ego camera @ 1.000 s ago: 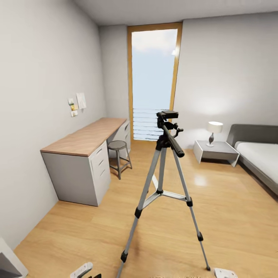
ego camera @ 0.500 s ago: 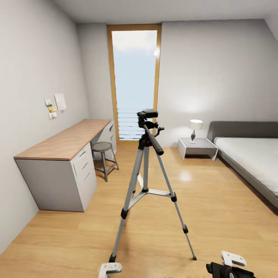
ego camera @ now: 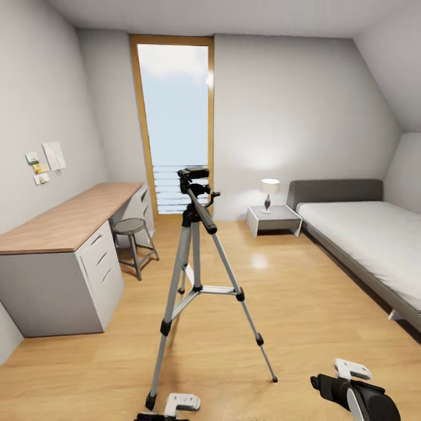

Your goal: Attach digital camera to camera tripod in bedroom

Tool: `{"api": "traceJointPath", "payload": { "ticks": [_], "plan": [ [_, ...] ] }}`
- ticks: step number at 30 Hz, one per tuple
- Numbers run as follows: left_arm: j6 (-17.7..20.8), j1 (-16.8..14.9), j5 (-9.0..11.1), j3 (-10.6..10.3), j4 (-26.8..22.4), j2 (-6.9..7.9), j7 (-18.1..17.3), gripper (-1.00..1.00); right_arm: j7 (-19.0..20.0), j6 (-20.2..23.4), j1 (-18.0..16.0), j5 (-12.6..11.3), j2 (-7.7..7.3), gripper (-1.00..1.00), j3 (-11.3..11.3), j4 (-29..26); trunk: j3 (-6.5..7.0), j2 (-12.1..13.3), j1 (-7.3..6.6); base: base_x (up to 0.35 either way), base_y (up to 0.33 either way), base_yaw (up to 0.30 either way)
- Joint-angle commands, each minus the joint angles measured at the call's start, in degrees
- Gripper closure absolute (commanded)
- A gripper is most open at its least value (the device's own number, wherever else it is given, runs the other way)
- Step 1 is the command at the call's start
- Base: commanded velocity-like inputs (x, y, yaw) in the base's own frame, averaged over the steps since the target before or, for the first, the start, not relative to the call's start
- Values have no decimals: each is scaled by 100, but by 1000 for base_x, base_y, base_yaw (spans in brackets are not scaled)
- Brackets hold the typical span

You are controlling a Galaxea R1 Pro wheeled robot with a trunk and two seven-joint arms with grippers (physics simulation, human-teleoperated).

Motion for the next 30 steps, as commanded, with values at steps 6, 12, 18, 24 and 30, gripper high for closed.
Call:
{"api": "traceJointPath", "payload": {
  "ticks": [6, 12, 18, 24, 30],
  "plan": [
    [522, -368, 66, 30, 1, -51, 87, -100, 2, 694, -428, -19, -20, -100, -5, -91, -7, -4, 0, 0, 0, -268],
    [1033, -654, 86, 69, 7, -82, 74, -100, 2, 1077, -615, -16, -37, -100, -12, -248, -96, -204, 110, 0, 0, -268],
    [1288, -1068, 96, 74, 157, -104, 51, -100, 2, 1273, -660, -15, -38, -100, -25, -463, -204, -445, 241, 0, 0, -268],
    [1428, -1366, 107, 96, 428, -117, 75, -100, 2, 1273, -684, -15, -10, -100, -26, -882, -312, -686, 373, 0, 0, -261],
    [1458, -1467, 116, 127, 594, -116, 115, -100, 2, 1273, -794, -23, 2, -100, -25, -1182, -425, -926, 505, 0, 0, -172]
  ]
}}
